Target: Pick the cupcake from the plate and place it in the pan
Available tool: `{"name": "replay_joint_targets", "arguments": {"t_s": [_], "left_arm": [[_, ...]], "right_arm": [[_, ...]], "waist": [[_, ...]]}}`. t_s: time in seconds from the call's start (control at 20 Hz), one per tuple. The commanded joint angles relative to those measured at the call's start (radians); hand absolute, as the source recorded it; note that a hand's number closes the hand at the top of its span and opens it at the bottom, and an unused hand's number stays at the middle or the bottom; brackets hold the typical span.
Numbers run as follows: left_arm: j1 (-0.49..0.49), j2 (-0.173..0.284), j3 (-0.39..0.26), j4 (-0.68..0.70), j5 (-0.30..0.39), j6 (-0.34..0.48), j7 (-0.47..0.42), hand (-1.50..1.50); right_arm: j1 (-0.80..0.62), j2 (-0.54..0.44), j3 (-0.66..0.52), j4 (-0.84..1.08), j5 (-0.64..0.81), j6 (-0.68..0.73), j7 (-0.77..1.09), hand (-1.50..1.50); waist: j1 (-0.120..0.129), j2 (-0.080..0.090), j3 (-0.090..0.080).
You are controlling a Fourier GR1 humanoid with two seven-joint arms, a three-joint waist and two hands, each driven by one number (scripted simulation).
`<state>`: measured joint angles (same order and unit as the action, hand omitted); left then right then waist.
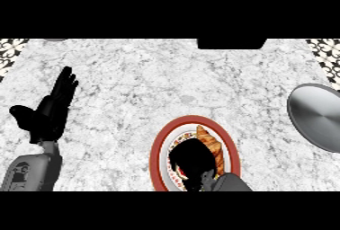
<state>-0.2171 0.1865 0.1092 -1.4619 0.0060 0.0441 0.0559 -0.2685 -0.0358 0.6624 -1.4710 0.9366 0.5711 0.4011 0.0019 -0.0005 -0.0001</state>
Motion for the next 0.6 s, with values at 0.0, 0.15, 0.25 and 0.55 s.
{"name": "replay_joint_targets", "arguments": {"t_s": [0.0, 0.15, 0.25, 0.55], "left_arm": [[-0.017, -0.004, 0.019, 0.044, 0.001, -0.002, -0.022, 0.0], [-0.005, 0.02, 0.026, -0.048, 0.011, -0.021, 0.057, 0.0], [0.031, -0.011, 0.007, -0.042, -0.013, 0.013, 0.023, 0.0], [0.019, -0.008, 0.011, -0.059, -0.012, 0.023, 0.053, 0.0]], "right_arm": [[-0.031, 0.011, -0.018, 0.07, 0.049, -0.038, -0.09, 1.5], [0.026, -0.002, -0.016, 0.018, 0.06, -0.012, -0.085, 1.5], [0.196, -0.122, 0.015, -0.19, 0.047, -0.021, -0.06, 1.5], [0.582, -0.403, 0.054, -0.519, 0.098, -0.216, -0.105, 1.5]], "waist": [[-0.001, 0.001, 0.0], [-0.001, 0.0, 0.0], [-0.009, -0.002, 0.0], [-0.036, -0.007, 0.001]]}}
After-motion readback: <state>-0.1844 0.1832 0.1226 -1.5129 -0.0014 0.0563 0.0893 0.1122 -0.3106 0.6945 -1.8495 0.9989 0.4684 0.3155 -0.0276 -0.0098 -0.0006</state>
